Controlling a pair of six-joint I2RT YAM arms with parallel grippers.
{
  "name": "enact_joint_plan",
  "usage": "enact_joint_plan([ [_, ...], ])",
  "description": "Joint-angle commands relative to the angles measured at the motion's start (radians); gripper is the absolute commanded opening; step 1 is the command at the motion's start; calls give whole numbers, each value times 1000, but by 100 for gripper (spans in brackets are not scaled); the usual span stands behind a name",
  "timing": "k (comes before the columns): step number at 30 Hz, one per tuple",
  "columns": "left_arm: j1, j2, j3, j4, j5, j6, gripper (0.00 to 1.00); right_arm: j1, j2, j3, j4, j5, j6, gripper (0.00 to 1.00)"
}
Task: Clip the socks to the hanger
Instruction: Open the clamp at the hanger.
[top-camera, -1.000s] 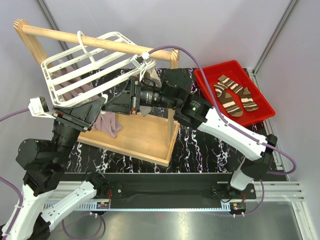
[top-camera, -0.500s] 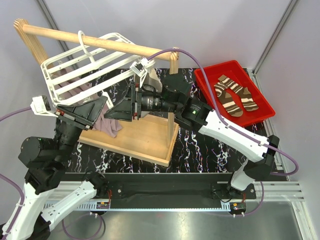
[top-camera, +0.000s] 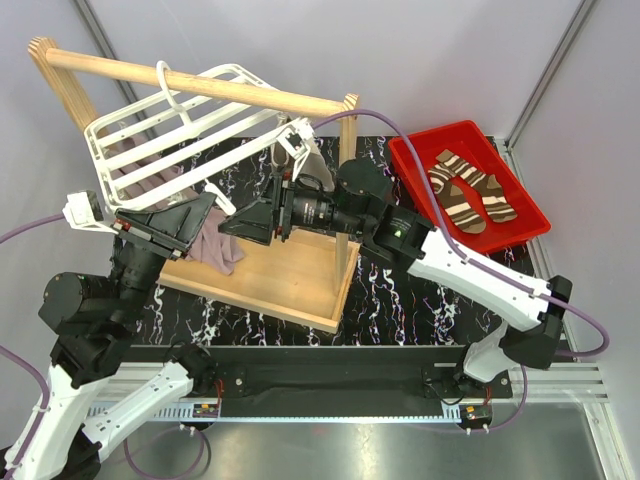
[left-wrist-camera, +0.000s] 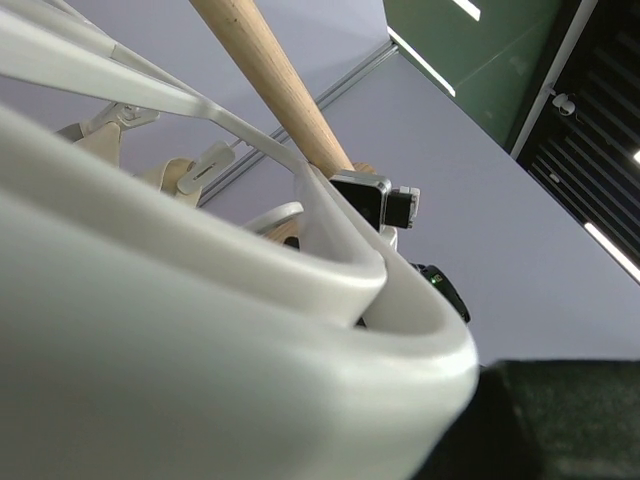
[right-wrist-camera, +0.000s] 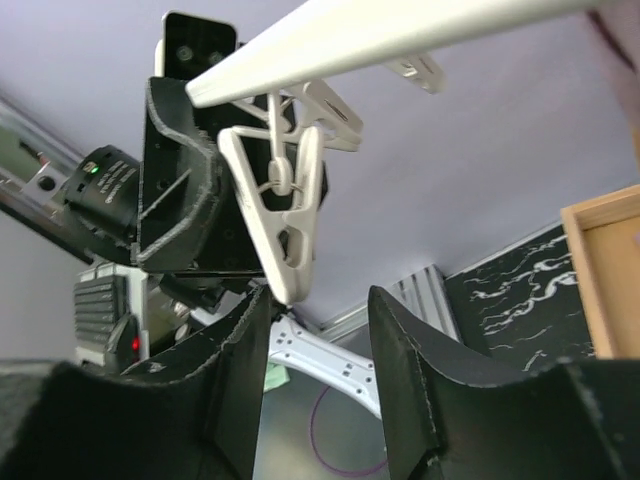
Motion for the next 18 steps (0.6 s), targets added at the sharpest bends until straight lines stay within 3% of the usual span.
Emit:
enact_joint_plan([
  [1,0,20,-7,37,-14,-4,37,4,-73,-37,44,112,-47,51],
  [12,0,6,-23,35,-51,-19,26,4,-78,-22,96,111,-38,56],
  [18,0,-2,-20,11,-88,-19,4,3,-93,-36,84,109,-27,58],
])
